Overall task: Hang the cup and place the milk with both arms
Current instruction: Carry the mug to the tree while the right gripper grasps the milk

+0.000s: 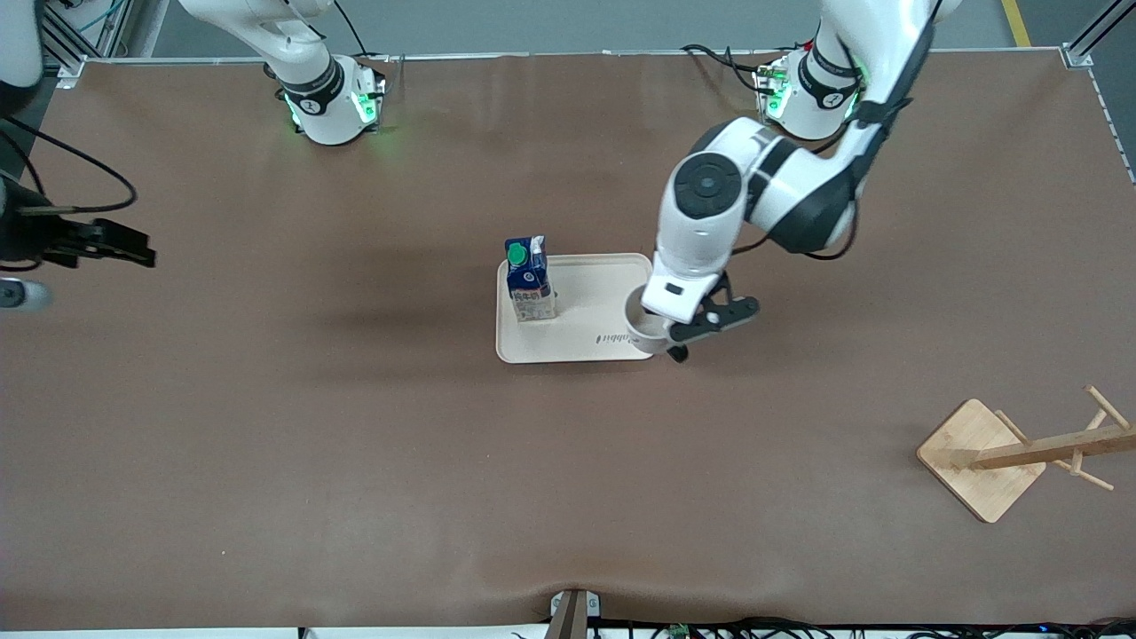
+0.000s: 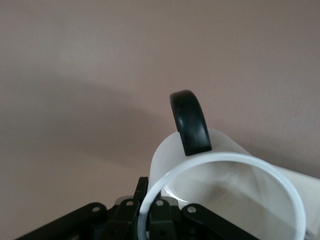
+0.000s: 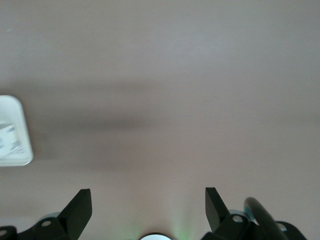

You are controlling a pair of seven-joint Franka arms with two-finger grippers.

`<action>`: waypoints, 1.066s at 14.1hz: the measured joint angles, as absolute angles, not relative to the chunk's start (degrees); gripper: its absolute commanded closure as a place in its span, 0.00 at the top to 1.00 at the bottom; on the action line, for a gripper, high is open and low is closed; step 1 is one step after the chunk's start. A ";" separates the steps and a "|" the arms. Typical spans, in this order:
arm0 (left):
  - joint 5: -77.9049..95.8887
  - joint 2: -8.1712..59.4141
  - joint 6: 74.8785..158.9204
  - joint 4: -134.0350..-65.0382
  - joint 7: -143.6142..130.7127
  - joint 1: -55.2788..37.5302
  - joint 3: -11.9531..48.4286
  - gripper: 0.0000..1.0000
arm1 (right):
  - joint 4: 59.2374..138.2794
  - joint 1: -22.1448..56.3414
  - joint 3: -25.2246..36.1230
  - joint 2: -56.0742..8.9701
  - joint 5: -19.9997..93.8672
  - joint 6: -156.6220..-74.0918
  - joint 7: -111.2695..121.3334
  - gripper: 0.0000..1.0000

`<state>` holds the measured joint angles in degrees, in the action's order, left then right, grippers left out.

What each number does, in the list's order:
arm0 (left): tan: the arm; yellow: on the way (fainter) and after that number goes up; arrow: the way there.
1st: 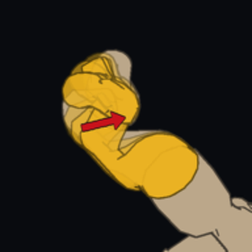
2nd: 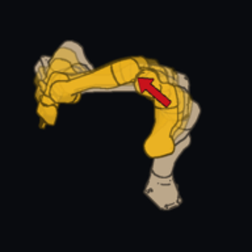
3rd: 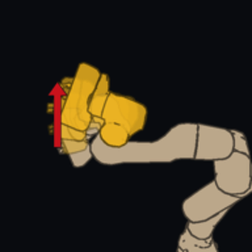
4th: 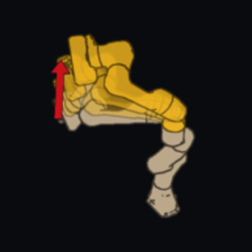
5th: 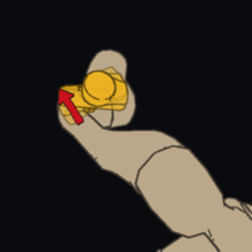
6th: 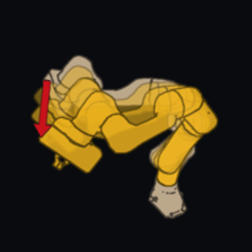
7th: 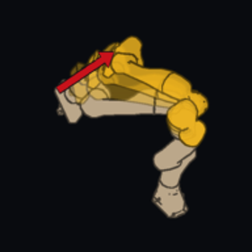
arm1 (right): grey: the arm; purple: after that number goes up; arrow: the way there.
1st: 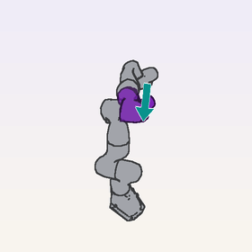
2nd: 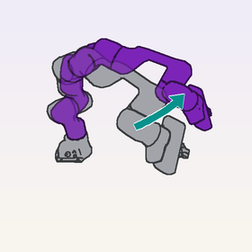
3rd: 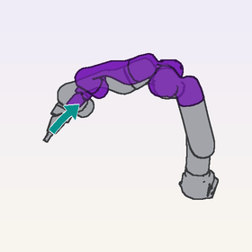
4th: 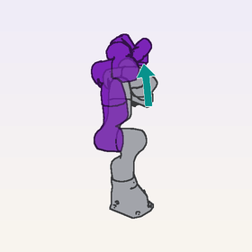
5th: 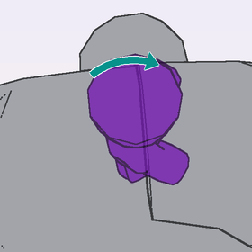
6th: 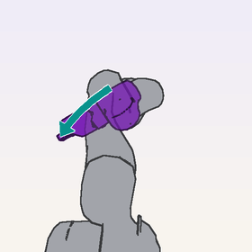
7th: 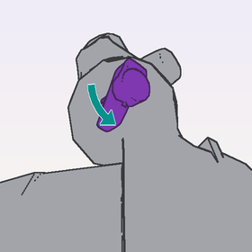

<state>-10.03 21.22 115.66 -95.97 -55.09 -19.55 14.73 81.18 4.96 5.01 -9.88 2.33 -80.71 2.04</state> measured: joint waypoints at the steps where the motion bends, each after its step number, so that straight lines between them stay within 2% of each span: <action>1: -10.04 20.64 115.20 -95.22 -51.89 -17.61 14.69 0.00 | 81.36 6.18 4.96 -10.59 4.36 -80.72 2.03 1.00; 4: -10.04 18.71 114.29 -94.57 -41.72 -11.34 14.63 0.00 | 81.60 10.28 4.78 -12.64 9.84 -80.91 2.03 1.00; 7: -10.04 17.47 111.71 -94.56 -32.11 -5.79 14.63 0.00 | 81.67 18.06 4.57 -14.02 11.33 -83.10 -5.39 1.00; 10: -10.04 17.09 109.43 -94.56 -24.19 -2.07 14.60 0.00 | 82.04 26.51 4.41 -16.09 12.46 -89.22 -15.33 1.00; 15: -10.04 15.93 108.67 -93.83 -7.31 6.14 14.63 0.00 | 82.44 34.94 4.39 -22.67 16.12 -99.54 -27.10 1.00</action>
<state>-10.04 15.93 108.67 -93.83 -7.31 6.14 14.63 82.44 34.94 4.39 -22.67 16.12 -99.54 -27.10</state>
